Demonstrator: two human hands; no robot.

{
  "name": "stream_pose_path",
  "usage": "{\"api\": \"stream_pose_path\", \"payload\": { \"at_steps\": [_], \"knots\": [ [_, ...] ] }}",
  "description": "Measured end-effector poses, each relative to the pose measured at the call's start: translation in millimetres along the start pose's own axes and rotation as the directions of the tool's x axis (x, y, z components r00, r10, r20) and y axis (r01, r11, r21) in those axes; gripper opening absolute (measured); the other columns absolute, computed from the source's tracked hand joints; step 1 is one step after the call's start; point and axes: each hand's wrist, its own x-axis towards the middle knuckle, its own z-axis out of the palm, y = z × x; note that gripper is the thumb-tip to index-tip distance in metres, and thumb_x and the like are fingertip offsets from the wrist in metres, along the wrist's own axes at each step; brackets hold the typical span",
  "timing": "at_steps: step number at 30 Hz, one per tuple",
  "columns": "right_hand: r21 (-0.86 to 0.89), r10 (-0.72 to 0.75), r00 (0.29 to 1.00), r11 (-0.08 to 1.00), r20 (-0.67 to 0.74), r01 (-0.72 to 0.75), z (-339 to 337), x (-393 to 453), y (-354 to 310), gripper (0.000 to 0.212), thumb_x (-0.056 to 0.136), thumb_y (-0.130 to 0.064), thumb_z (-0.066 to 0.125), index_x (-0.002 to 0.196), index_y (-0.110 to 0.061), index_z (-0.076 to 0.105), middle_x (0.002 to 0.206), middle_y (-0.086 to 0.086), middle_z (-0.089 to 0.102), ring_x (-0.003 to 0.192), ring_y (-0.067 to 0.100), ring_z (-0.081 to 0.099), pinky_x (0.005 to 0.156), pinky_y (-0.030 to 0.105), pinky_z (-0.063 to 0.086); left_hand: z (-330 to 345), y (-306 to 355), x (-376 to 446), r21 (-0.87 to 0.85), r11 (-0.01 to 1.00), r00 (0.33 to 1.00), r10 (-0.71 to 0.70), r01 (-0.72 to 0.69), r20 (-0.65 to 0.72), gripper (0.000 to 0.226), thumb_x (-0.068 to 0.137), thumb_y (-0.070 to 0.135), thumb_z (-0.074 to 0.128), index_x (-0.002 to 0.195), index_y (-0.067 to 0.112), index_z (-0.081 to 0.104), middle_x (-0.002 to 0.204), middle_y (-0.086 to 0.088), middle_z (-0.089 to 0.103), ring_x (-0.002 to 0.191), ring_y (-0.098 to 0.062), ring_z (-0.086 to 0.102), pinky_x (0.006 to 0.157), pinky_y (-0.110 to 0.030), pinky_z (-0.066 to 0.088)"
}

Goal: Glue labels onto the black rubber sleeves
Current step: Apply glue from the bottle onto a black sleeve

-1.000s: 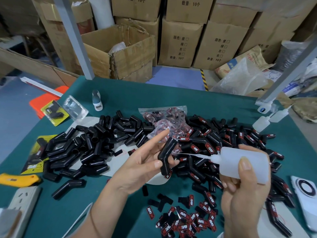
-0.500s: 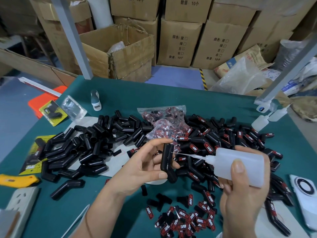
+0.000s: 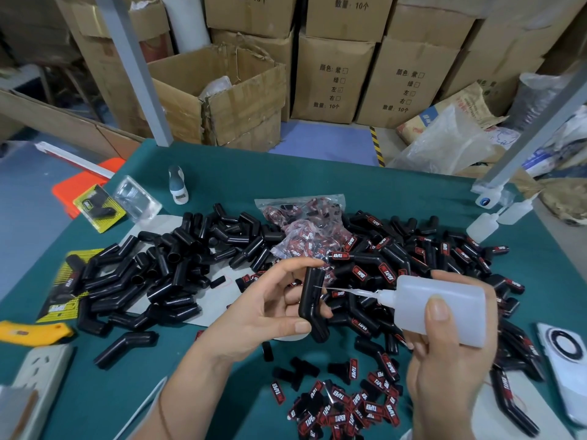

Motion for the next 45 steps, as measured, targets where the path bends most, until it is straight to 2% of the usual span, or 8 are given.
{"api": "stream_pose_path", "payload": {
  "at_steps": [3,14,24,29,34,37,40,45],
  "knots": [
    [-0.002,0.019,1.0,1.0,0.004,-0.019,1.2,-0.1,-2.9,0.045,0.081,-0.072,0.071,0.111,-0.039,0.063,0.096,-0.001,0.066,0.071,0.019,0.063,0.046,0.019,0.047,-0.7,-0.9,-0.2,-0.008,1.0,1.0,-0.001,0.001,0.001,0.073,0.092,0.006,0.079,0.154,0.018,0.044,0.139,-0.007,0.055,0.116,-0.033,0.067,0.094,-0.058,0.05],
    [0.014,0.017,1.0,1.0,-0.021,-0.017,0.7,-0.3,-0.6,0.043,0.085,-0.07,0.071,0.114,-0.039,0.062,0.097,-0.007,0.066,0.074,0.015,0.065,0.047,0.018,0.048,-2.5,-2.9,0.9,0.0,1.0,1.0,-0.019,0.019,0.012,0.074,0.093,0.006,0.079,0.155,0.016,0.041,0.132,-0.007,0.058,0.115,-0.029,0.067,0.095,-0.049,0.053],
    [0.035,0.013,1.0,0.999,-0.02,-0.013,0.9,-1.1,-1.3,0.044,0.084,-0.069,0.072,0.114,-0.038,0.063,0.096,-0.006,0.067,0.072,0.014,0.066,0.048,0.018,0.05,-4.5,-4.4,-0.3,0.018,0.999,0.999,-0.03,0.03,0.019,0.075,0.093,0.002,0.078,0.156,0.014,0.04,0.133,-0.007,0.057,0.114,-0.028,0.066,0.088,-0.066,0.036],
    [0.04,0.004,1.0,0.999,-0.012,-0.004,0.7,-1.3,-1.0,0.043,0.085,-0.068,0.072,0.114,-0.037,0.062,0.095,-0.006,0.067,0.07,0.012,0.066,0.048,0.016,0.048,-2.7,-1.1,-0.2,0.032,0.999,1.0,-0.025,0.025,0.01,0.075,0.092,0.006,0.08,0.156,0.016,0.041,0.133,-0.006,0.057,0.114,-0.028,0.066,0.088,-0.05,0.052],
    [0.044,0.016,1.0,0.999,-0.003,-0.016,-0.3,-1.7,-0.7,0.046,0.083,-0.069,0.073,0.113,-0.036,0.063,0.095,-0.006,0.066,0.068,0.011,0.064,0.047,0.016,0.047,-2.2,-1.6,-0.6,0.02,1.0,1.0,-0.02,0.02,0.022,0.074,0.092,0.003,0.078,0.156,0.015,0.041,0.132,-0.007,0.057,0.114,-0.027,0.065,0.087,-0.066,0.033],
    [0.045,0.016,1.0,0.999,0.002,-0.016,0.2,-1.8,-0.7,0.044,0.083,-0.068,0.073,0.112,-0.037,0.063,0.095,-0.009,0.067,0.07,0.008,0.065,0.048,0.015,0.048,-1.3,-0.1,-0.7,0.034,0.999,1.0,-0.022,0.021,0.014,0.074,0.092,0.004,0.079,0.155,0.016,0.042,0.132,-0.007,0.057,0.113,-0.028,0.066,0.088,-0.064,0.038],
    [0.045,0.002,1.0,0.999,-0.004,-0.002,-0.5,-1.6,1.0,0.037,0.086,-0.061,0.073,0.111,-0.036,0.064,0.093,-0.007,0.067,0.065,0.009,0.062,0.045,0.014,0.045,1.1,3.3,-0.7,0.033,0.999,1.0,-0.012,0.012,-0.003,0.074,0.09,0.008,0.081,0.154,0.018,0.045,0.135,-0.005,0.057,0.113,-0.028,0.066,0.091,-0.048,0.051],
    [0.029,-0.001,1.0,1.0,0.001,0.001,-2.4,-2.2,2.7,0.034,0.087,-0.06,0.071,0.11,-0.037,0.064,0.097,-0.006,0.067,0.068,0.011,0.063,0.046,0.013,0.045,1.2,2.3,-1.6,0.047,0.999,1.0,0.007,-0.008,0.013,0.073,0.091,0.004,0.079,0.154,0.018,0.045,0.135,-0.004,0.058,0.112,-0.027,0.066,0.091,-0.057,0.046]
  ]
}}
